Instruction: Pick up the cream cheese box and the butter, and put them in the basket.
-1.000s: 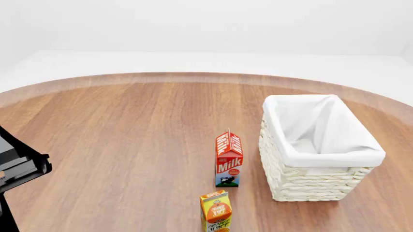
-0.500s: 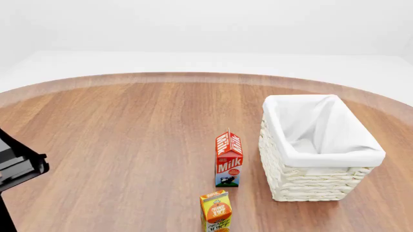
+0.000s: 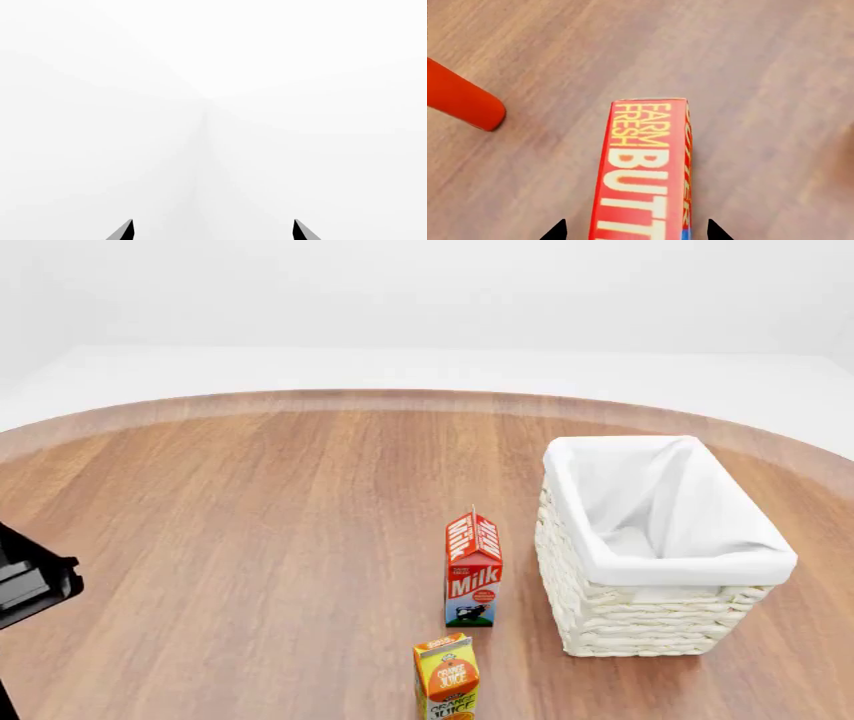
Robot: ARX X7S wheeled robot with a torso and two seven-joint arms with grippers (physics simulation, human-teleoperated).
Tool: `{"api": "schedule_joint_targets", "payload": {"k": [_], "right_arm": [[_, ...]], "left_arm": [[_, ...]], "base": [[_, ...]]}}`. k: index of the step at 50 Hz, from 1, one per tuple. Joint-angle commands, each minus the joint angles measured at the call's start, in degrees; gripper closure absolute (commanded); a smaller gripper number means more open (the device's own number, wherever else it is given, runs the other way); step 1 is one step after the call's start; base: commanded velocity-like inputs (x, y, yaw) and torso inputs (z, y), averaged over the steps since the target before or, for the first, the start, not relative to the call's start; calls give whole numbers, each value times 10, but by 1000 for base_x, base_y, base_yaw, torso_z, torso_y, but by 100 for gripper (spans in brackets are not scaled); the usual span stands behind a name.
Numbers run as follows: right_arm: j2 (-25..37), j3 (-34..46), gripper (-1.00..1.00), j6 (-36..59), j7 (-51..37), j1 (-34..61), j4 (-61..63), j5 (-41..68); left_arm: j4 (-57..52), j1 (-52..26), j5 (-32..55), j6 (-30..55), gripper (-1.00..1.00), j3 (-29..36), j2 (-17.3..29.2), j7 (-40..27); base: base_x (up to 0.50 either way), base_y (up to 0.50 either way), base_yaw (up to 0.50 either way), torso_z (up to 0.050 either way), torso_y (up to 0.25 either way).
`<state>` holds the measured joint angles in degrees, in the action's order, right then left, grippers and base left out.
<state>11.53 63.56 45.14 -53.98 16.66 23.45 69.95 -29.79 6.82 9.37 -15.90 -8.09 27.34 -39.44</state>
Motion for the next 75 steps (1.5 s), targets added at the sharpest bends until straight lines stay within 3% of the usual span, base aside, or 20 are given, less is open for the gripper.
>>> {"api": "schedule_joint_targets", "payload": {"k": [1, 24, 25, 50, 61, 75], "right_arm": [[-12, -17, -100, -7, 29, -1, -27, 4], [-17, 0, -100, -7, 54, 4, -61, 1], [-16, 2, 100, -10, 58, 6, -60, -5], [-8, 17, 100, -29, 37, 27, -26, -69], [-29, -46, 100, 18, -142, 144, 215, -37], [-40, -106, 100, 33, -243, 229, 280, 63]], "left_arm": [[4, 2, -2, -7, -100, -18, -11, 14], [5, 5, 4, -8, -100, -30, -9, 9], [5, 5, 3, -8, -100, -31, -9, 8], [2, 7, 6, -8, -100, -34, -8, 7], [2, 8, 6, -8, -100, -34, -8, 7], [4, 7, 8, -9, -100, -35, -7, 7]], "base": [[0, 0, 0, 0, 0], [0, 0, 0, 0, 0], [0, 0, 0, 0, 0], [1, 1, 1, 0, 0], [0, 0, 0, 0, 1], [0, 0, 0, 0, 1]]}}
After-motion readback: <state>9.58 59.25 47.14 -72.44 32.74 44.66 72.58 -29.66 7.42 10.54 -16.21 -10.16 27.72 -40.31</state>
